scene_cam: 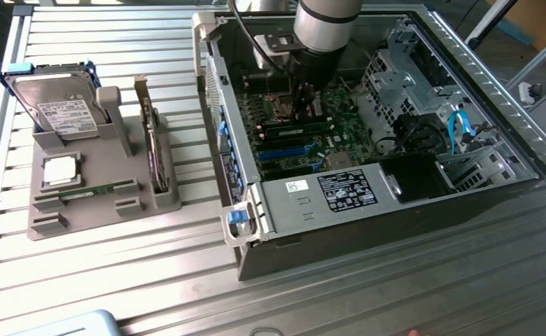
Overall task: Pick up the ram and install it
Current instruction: 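Press down the ram until it locks into place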
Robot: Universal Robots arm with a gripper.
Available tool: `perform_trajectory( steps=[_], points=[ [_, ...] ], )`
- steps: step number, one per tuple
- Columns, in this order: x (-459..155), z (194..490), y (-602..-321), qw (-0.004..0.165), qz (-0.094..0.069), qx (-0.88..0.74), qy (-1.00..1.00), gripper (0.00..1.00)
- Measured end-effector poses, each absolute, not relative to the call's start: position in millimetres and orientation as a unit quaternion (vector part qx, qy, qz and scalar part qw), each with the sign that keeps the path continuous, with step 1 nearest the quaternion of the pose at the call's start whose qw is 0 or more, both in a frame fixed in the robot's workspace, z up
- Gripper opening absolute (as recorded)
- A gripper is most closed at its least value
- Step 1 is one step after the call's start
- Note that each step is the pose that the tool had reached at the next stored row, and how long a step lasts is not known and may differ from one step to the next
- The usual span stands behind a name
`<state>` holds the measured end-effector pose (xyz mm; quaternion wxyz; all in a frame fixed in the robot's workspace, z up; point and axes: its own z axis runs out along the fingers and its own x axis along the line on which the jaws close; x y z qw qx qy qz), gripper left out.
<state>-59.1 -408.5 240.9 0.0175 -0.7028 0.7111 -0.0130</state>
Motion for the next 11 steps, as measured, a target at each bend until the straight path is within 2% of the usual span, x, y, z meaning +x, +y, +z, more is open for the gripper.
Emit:
perform_trajectory(
  steps=[11],
  points=[
    [-78.5, 241.3, -408.5, 0.023, -0.018, -0.703, 0.711, 0.1]
  ],
)
